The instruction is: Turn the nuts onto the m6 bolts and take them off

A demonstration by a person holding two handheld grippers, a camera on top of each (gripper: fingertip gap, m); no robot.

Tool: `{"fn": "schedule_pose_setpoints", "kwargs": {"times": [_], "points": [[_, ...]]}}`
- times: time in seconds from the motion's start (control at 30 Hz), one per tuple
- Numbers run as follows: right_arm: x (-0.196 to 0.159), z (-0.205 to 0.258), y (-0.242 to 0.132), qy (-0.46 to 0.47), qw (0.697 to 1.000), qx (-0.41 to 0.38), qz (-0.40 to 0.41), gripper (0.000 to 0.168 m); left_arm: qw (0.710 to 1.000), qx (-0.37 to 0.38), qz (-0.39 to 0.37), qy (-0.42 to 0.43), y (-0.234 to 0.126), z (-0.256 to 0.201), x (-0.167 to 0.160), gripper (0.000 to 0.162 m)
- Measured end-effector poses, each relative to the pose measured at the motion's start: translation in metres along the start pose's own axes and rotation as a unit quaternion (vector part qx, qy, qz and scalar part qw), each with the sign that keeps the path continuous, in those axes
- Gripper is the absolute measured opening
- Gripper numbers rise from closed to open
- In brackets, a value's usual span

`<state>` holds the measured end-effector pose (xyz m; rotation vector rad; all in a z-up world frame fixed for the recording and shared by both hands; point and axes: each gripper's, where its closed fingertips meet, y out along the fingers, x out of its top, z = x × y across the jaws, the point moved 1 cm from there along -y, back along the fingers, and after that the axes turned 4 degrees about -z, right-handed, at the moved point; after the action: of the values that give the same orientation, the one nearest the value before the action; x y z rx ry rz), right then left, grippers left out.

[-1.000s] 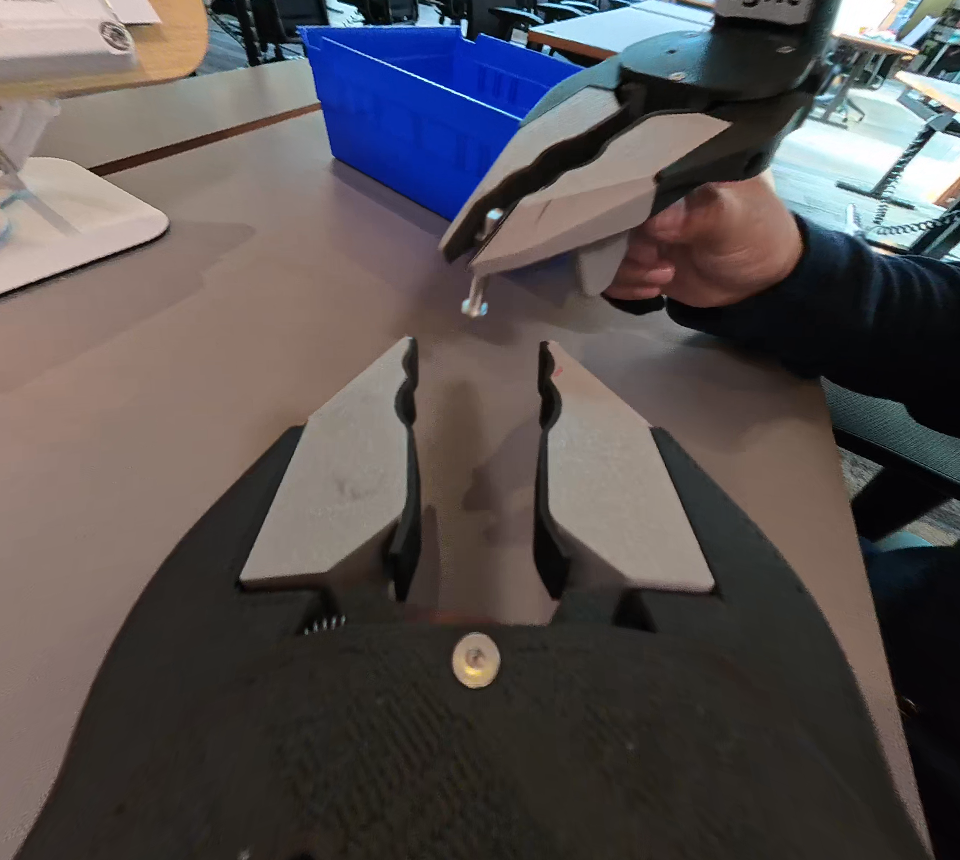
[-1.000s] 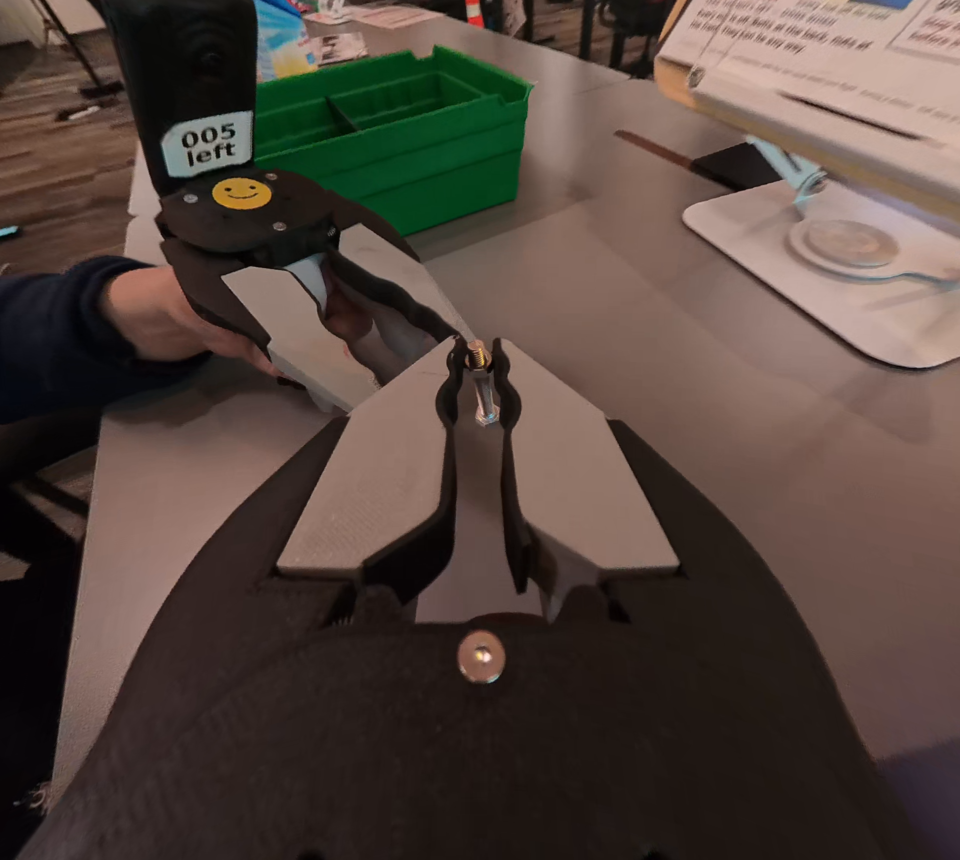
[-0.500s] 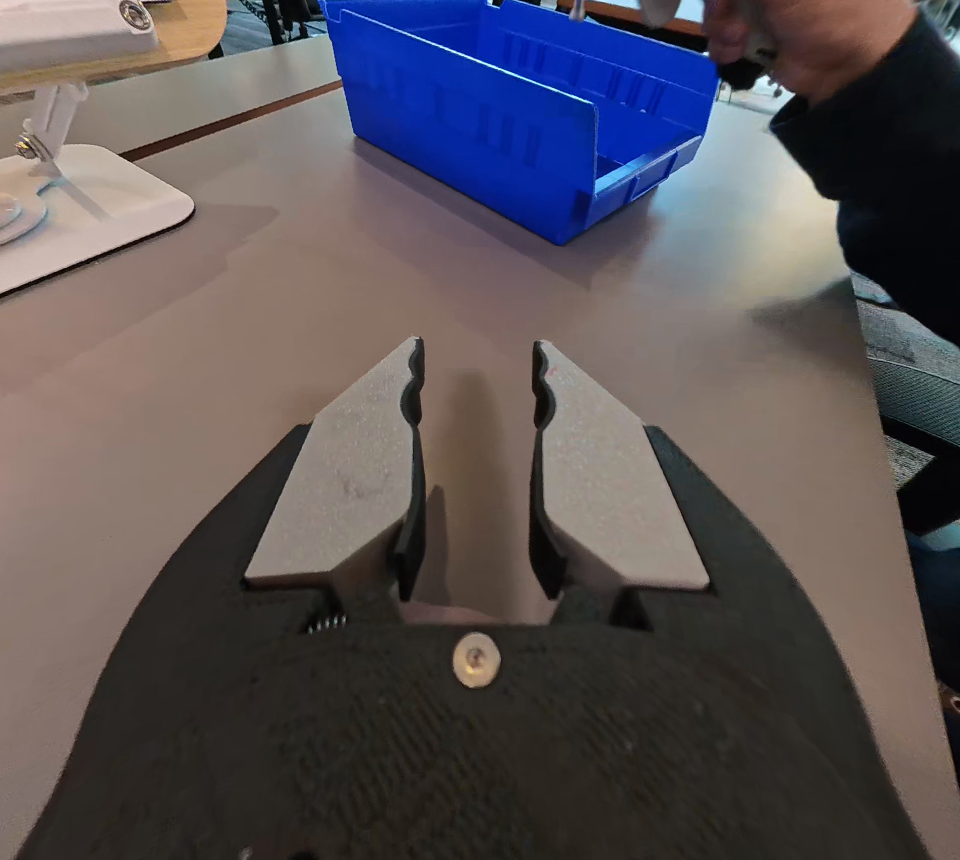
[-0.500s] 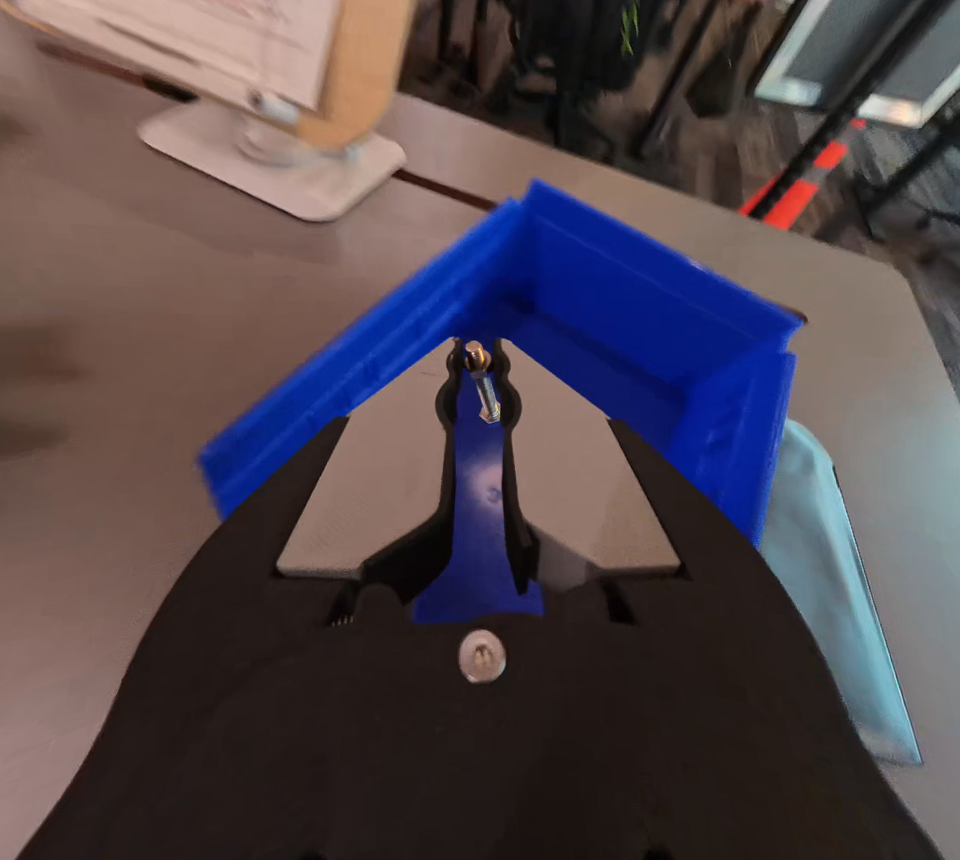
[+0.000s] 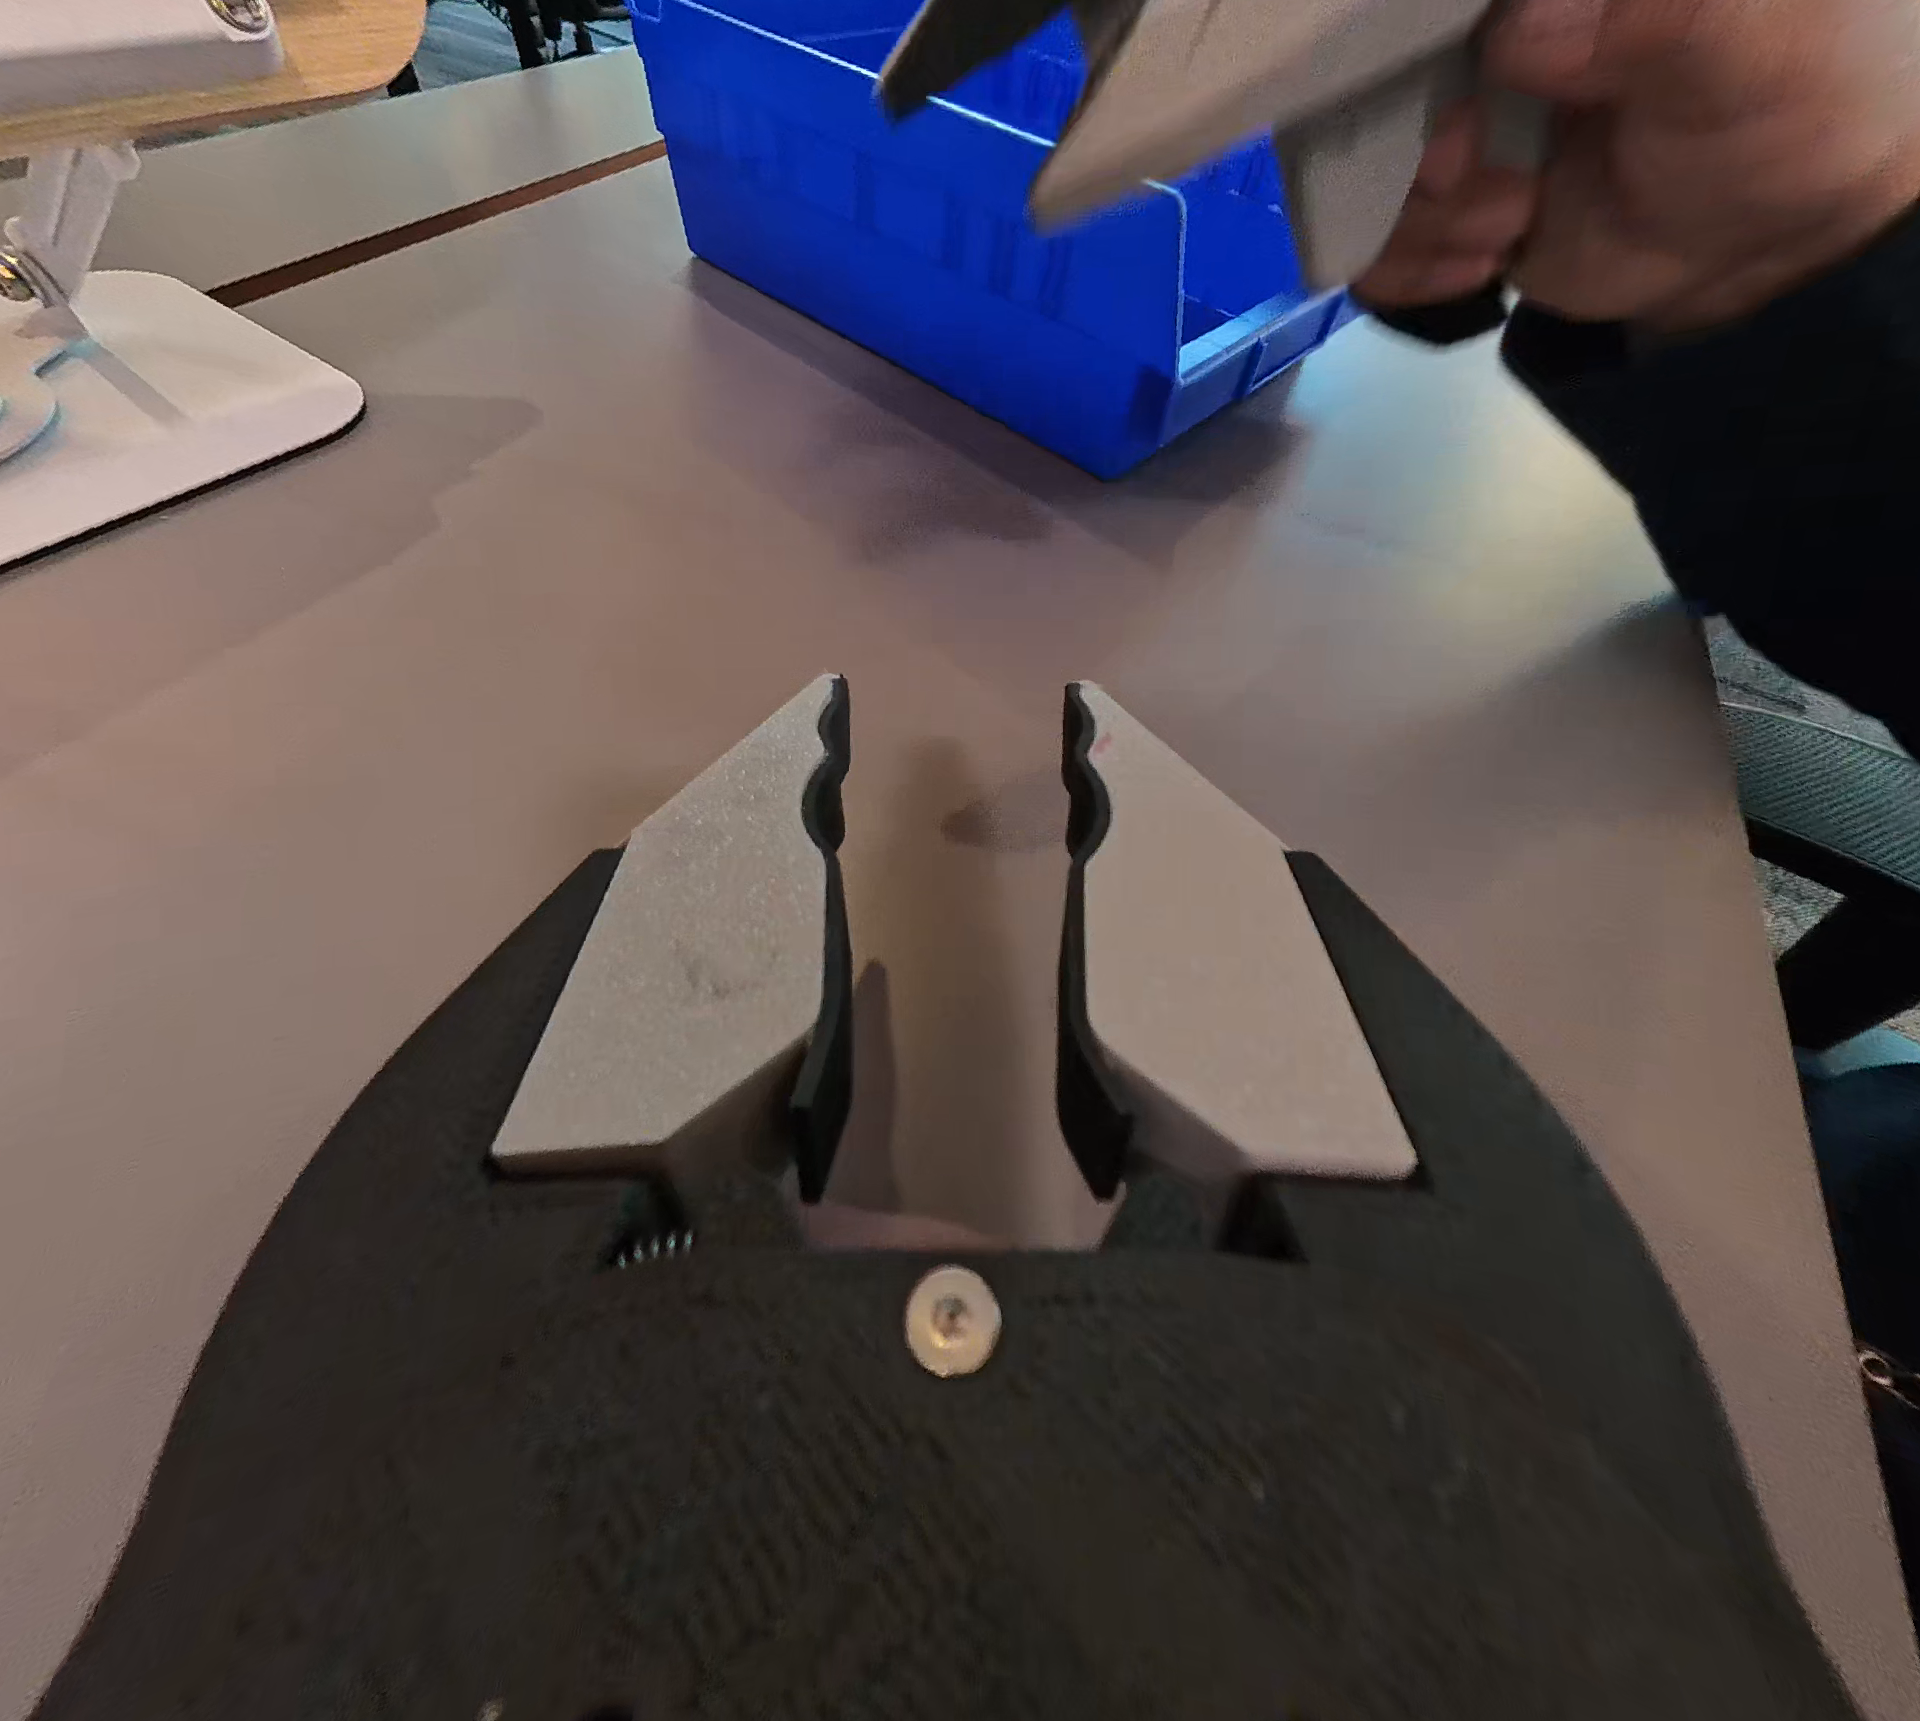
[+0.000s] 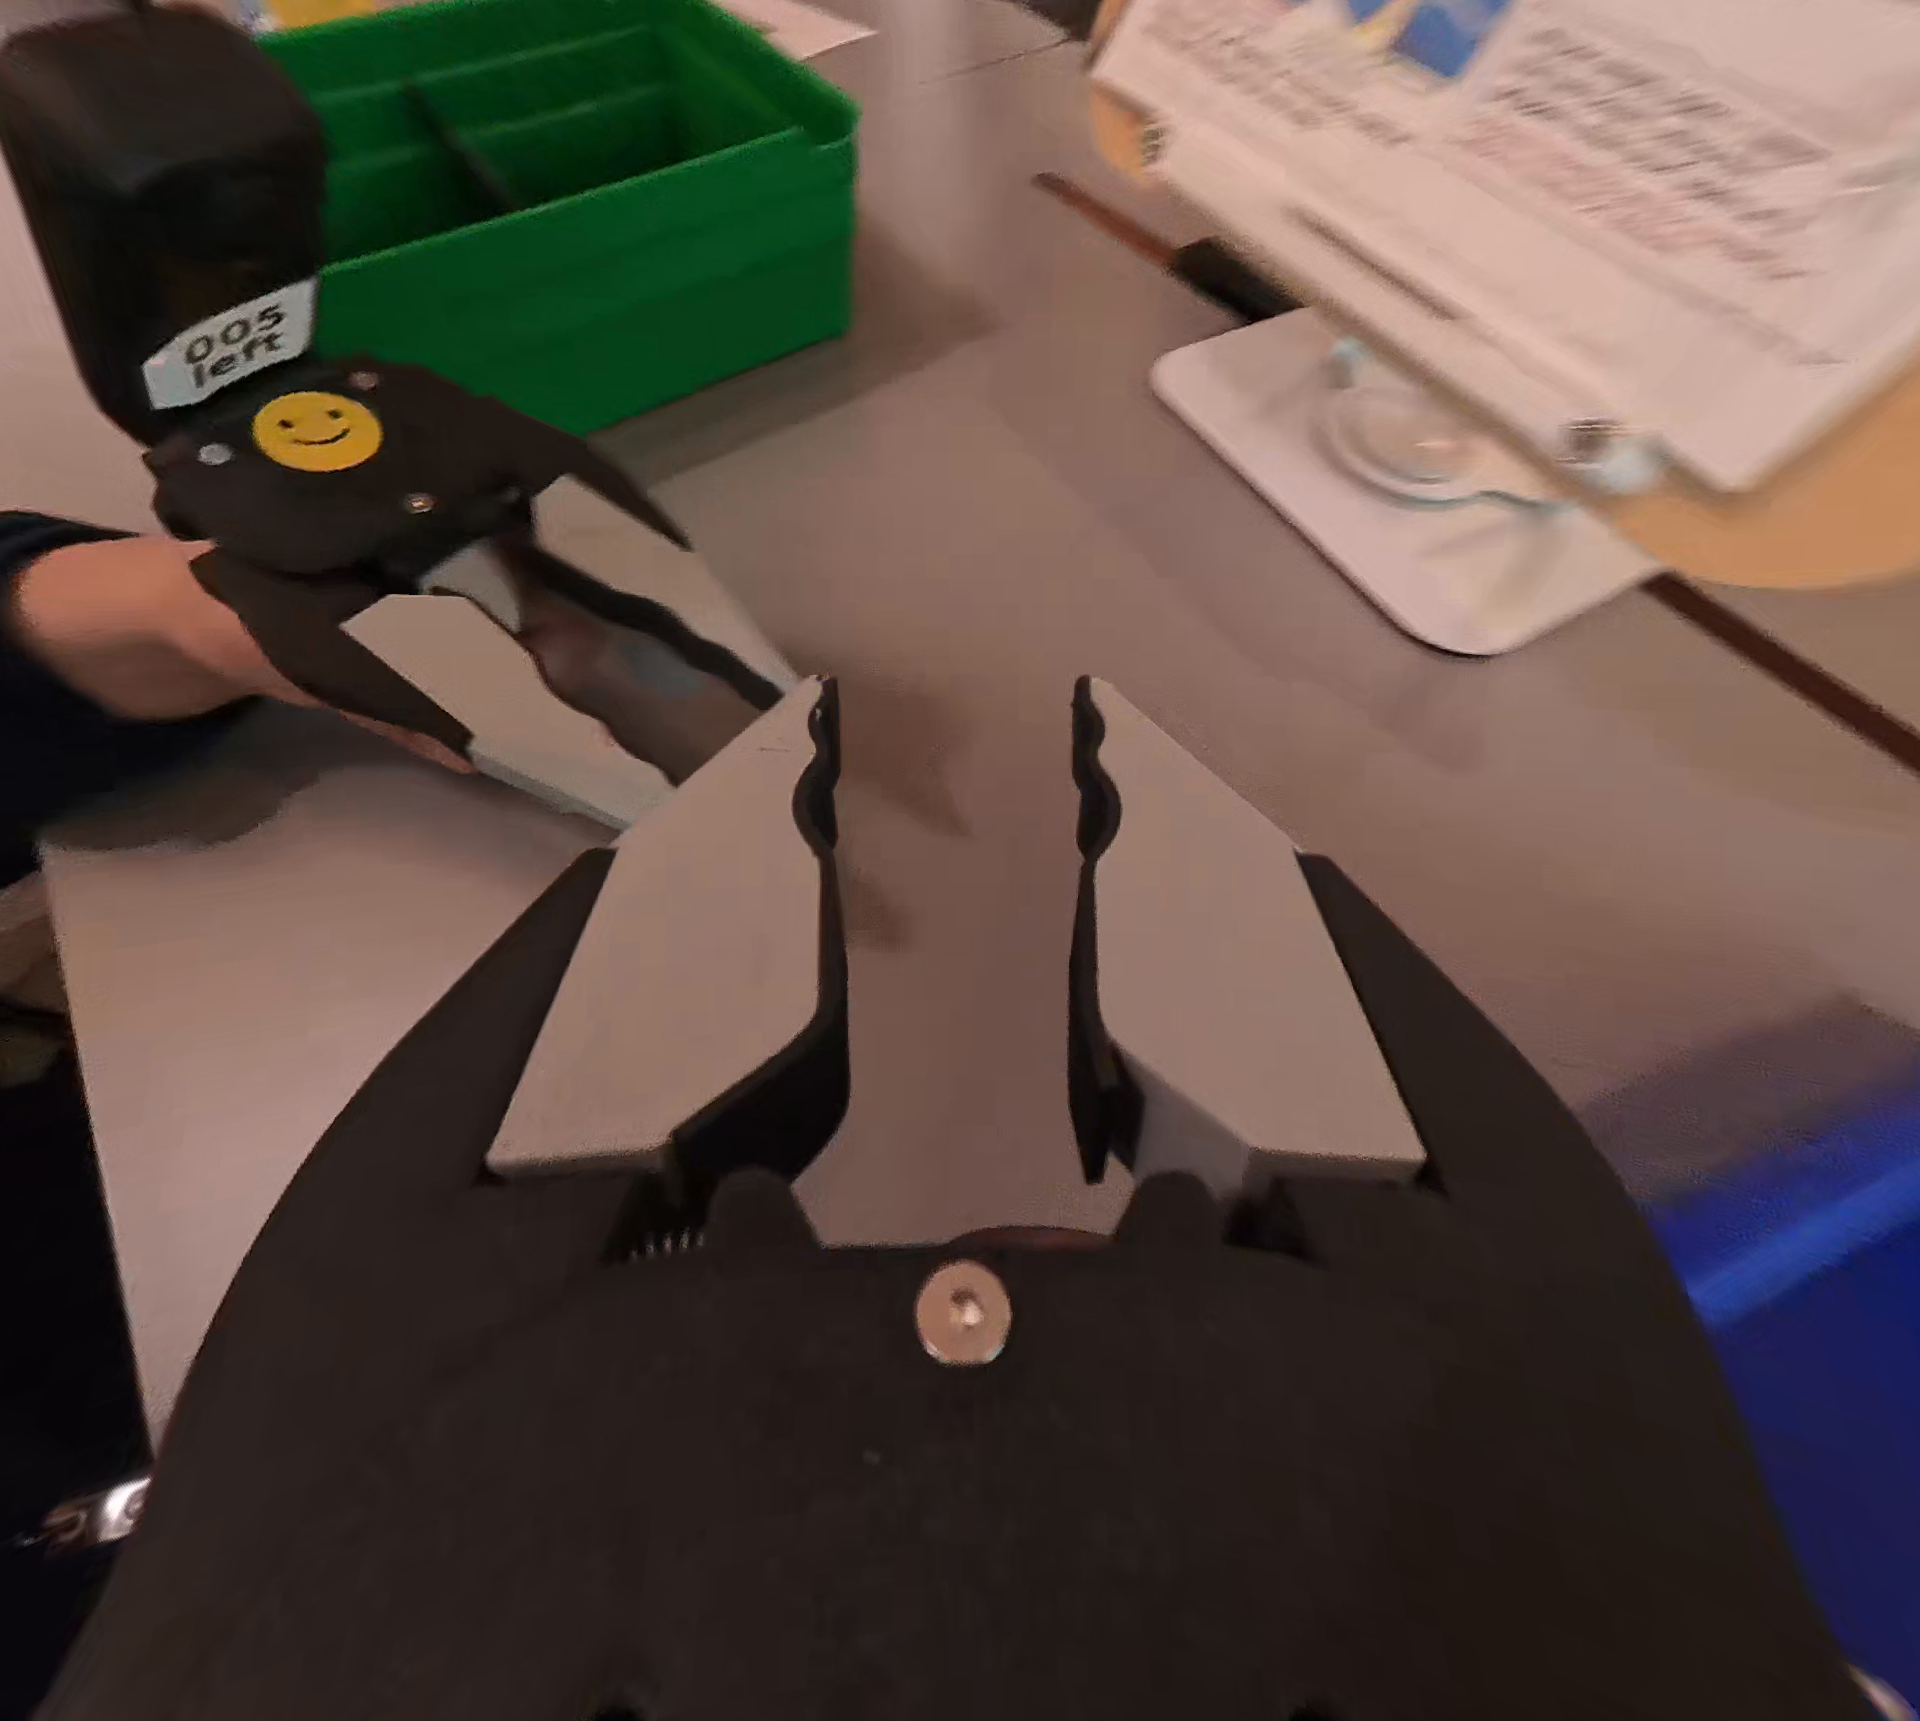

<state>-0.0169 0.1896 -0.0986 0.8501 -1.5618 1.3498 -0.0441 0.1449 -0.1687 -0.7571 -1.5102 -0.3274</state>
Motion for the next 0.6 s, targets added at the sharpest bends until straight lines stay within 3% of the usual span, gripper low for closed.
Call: {"fn": "schedule_pose_setpoints", "kwargs": {"times": [0.13, 0.33, 0.47, 0.53, 0.6], "points": [[-0.039, 0.012, 0.045, -0.001, 1.0, -0.002, 0.029, 0.045, 1.0, 0.01, 0.008, 0.003, 0.0, -0.003, -0.003, 0.042], [-0.059, 0.004, 0.046, -0.01, 0.999, -0.012, 0.047, 0.044, 1.0, 0.0, -0.005, -0.014, -0.027, -0.042, 0.008, 0.046], [-0.05, -0.001, 0.037, 0.018, 1.0, -0.002, 0.022, 0.043, 0.995, -0.005, -0.092, -0.028, -0.092, -0.054, 0.074, 0.044], [-0.049, -0.001, 0.035, 0.017, 1.0, -0.003, 0.016, 0.043, 0.993, 0.026, -0.115, -0.025, -0.137, -0.035, 0.102, 0.043], [-0.049, 0.001, 0.034, 0.012, 1.0, 0.0, 0.018, 0.042, 0.993, 0.081, -0.084, -0.008, -0.18, -0.001, 0.108, 0.042]]}}
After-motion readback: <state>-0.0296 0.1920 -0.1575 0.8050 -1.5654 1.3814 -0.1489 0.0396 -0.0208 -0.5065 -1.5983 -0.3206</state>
